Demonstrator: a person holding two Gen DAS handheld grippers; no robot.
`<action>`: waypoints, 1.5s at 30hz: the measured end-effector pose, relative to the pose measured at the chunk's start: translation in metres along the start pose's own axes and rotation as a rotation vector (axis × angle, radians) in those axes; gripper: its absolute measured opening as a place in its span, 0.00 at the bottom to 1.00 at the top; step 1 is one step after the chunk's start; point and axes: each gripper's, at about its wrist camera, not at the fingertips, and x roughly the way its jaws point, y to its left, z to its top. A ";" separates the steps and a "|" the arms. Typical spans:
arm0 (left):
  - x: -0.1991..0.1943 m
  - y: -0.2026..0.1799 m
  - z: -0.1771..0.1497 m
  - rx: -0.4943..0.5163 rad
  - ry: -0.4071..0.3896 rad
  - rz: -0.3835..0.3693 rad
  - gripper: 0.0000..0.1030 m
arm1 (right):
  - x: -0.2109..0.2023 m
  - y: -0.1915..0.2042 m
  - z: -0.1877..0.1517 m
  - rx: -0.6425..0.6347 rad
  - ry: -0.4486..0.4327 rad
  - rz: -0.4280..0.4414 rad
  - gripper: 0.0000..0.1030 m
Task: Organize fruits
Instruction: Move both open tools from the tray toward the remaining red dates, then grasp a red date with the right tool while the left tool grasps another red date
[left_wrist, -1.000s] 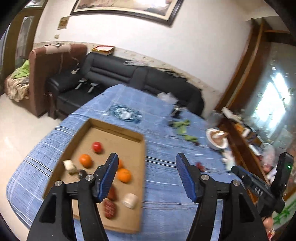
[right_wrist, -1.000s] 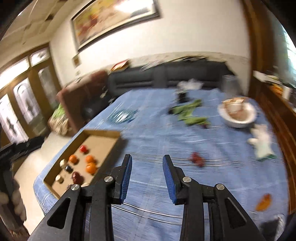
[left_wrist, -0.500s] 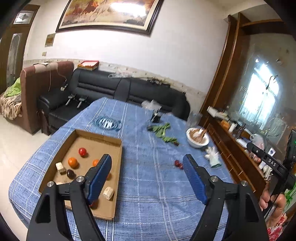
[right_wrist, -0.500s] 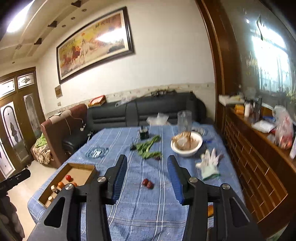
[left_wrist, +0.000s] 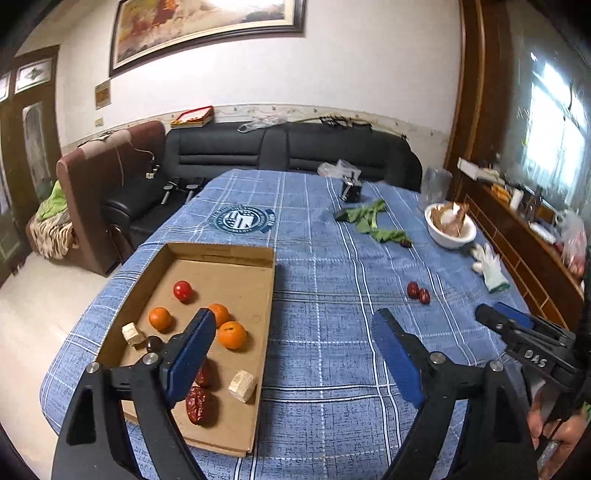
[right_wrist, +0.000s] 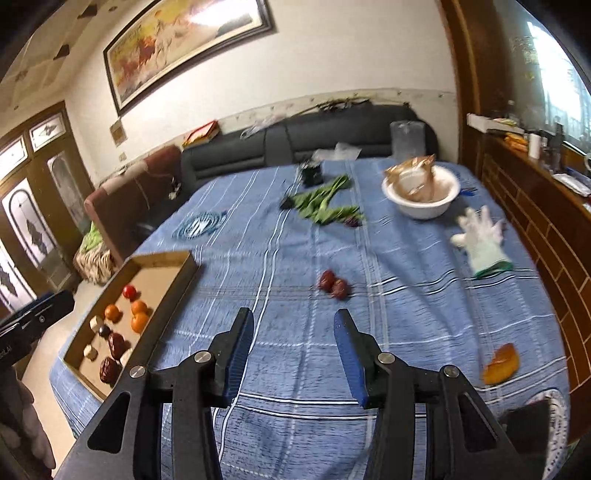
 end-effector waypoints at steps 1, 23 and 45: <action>0.002 -0.002 -0.001 0.004 0.004 -0.004 0.83 | 0.004 0.001 -0.002 -0.004 0.009 0.006 0.48; -0.015 -0.033 -0.015 0.102 -0.024 0.043 0.83 | -0.011 -0.019 -0.026 0.006 0.018 -0.019 0.48; 0.083 -0.032 -0.024 0.065 0.172 -0.044 0.78 | 0.099 -0.048 0.006 -0.038 0.132 -0.078 0.47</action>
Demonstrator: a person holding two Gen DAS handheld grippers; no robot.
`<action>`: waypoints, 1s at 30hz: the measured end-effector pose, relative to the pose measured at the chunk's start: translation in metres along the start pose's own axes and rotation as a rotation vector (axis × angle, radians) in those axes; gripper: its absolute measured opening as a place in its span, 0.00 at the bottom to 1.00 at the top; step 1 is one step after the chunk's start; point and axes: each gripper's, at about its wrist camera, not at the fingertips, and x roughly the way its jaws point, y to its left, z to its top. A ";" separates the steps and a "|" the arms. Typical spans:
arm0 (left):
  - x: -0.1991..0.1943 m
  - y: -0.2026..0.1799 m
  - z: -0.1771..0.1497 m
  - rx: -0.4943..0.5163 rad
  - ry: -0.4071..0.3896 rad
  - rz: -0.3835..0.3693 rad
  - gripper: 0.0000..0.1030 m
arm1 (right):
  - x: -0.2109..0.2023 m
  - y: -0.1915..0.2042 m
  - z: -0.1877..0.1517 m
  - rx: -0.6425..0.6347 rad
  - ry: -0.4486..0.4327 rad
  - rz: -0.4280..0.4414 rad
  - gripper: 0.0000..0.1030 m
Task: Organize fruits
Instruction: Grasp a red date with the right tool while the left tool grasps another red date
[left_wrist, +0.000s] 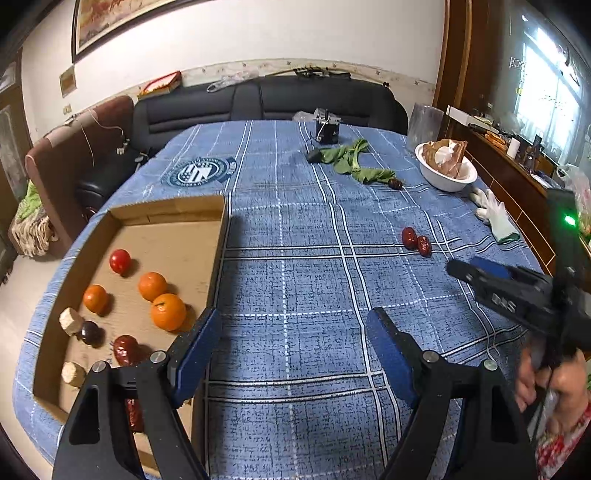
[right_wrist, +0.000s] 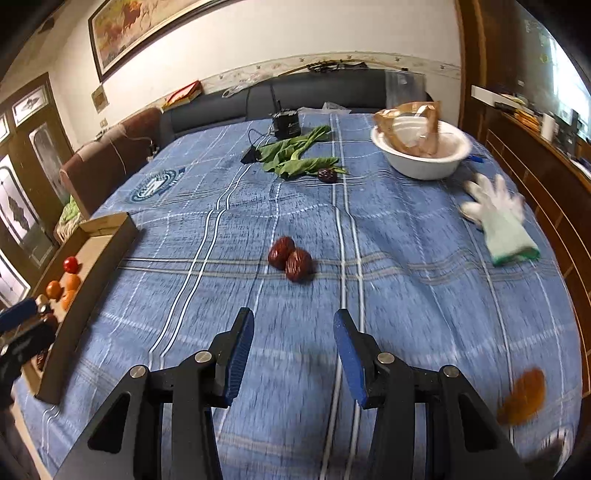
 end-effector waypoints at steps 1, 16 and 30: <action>0.002 0.002 0.000 -0.005 0.004 -0.001 0.78 | 0.007 0.001 0.003 -0.008 0.002 -0.008 0.47; 0.022 0.015 0.003 -0.069 0.044 -0.031 0.78 | 0.061 0.003 0.024 -0.084 0.043 -0.040 0.24; 0.036 -0.030 0.025 0.032 0.044 -0.081 0.78 | 0.009 -0.044 -0.010 0.055 -0.019 -0.189 0.24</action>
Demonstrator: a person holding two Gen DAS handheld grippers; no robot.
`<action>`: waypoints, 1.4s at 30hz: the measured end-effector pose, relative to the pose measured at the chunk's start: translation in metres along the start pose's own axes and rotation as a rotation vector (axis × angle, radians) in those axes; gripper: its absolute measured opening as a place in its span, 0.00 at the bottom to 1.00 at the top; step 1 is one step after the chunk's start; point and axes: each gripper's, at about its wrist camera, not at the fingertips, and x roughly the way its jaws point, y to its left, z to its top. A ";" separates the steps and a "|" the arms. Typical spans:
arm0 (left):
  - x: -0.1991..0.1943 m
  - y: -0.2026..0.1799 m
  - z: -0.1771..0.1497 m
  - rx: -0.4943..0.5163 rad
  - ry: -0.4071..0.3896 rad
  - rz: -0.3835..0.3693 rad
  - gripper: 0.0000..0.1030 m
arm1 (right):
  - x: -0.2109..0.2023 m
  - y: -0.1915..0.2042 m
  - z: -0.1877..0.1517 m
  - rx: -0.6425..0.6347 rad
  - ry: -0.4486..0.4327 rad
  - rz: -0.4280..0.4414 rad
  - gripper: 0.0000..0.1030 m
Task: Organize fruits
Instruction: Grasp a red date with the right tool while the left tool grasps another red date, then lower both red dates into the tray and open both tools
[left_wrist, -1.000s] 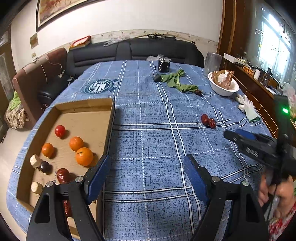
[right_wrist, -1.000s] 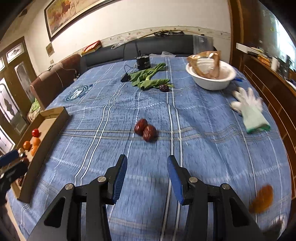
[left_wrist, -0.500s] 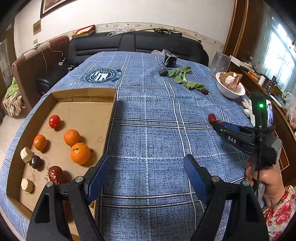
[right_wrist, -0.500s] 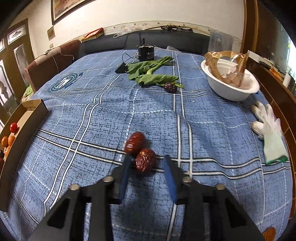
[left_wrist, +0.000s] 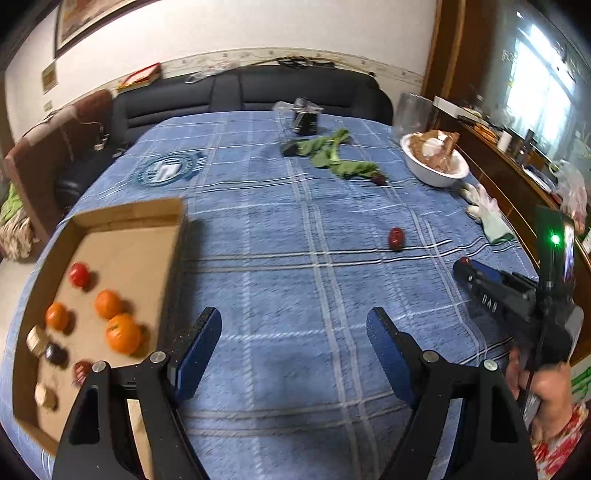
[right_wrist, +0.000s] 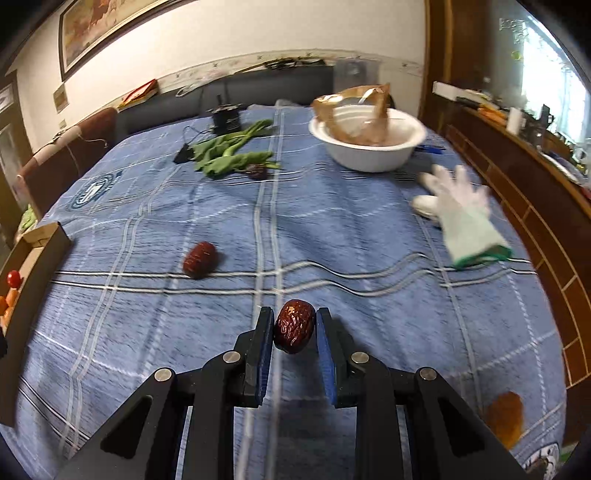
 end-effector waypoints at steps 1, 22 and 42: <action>0.005 -0.004 0.004 0.006 0.005 -0.012 0.78 | 0.001 -0.002 0.000 0.004 -0.003 0.006 0.24; 0.136 -0.098 0.063 0.183 0.102 -0.133 0.54 | 0.009 -0.013 0.001 0.082 0.025 0.108 0.24; 0.035 -0.051 0.034 0.070 -0.019 -0.147 0.20 | -0.001 -0.018 0.000 0.140 -0.022 0.190 0.24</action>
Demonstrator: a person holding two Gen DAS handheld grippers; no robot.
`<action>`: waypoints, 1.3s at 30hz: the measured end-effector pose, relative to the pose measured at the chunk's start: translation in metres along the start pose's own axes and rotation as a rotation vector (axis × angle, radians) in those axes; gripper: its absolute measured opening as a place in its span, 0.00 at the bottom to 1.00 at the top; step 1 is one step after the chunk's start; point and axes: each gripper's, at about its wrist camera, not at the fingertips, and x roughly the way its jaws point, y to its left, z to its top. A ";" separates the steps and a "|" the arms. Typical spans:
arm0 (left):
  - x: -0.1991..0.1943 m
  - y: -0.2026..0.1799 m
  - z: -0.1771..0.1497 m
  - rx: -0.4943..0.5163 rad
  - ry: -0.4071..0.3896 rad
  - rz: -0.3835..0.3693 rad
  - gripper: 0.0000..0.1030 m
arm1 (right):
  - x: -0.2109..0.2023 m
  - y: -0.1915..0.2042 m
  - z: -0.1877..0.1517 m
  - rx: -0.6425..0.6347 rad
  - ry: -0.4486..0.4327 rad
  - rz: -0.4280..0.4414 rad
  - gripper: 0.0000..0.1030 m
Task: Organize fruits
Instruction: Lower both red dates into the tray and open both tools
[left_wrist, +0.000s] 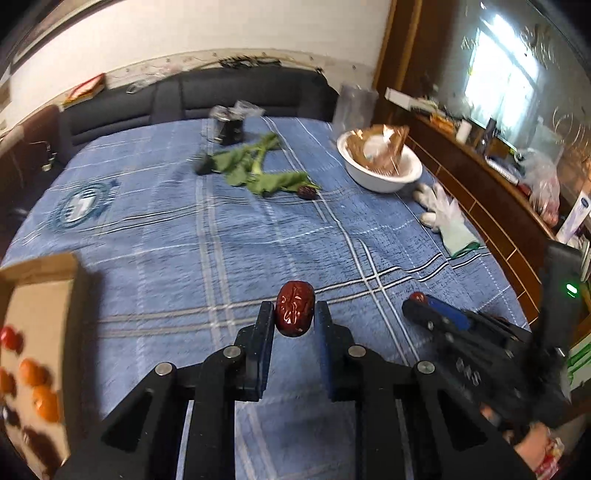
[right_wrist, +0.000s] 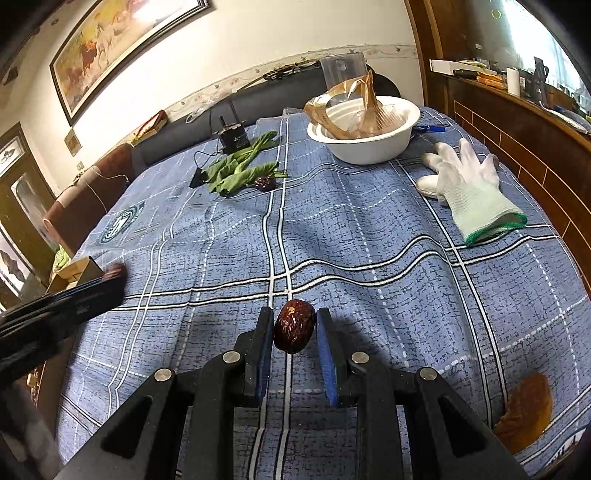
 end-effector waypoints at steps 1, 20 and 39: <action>-0.010 0.004 -0.004 -0.005 -0.012 0.012 0.20 | 0.000 0.001 0.000 -0.002 0.000 0.003 0.24; -0.141 0.199 -0.084 -0.377 -0.119 0.255 0.21 | -0.032 0.062 0.010 -0.089 -0.026 0.035 0.24; -0.096 0.284 -0.090 -0.478 0.026 0.237 0.21 | 0.065 0.340 -0.005 -0.416 0.269 0.319 0.25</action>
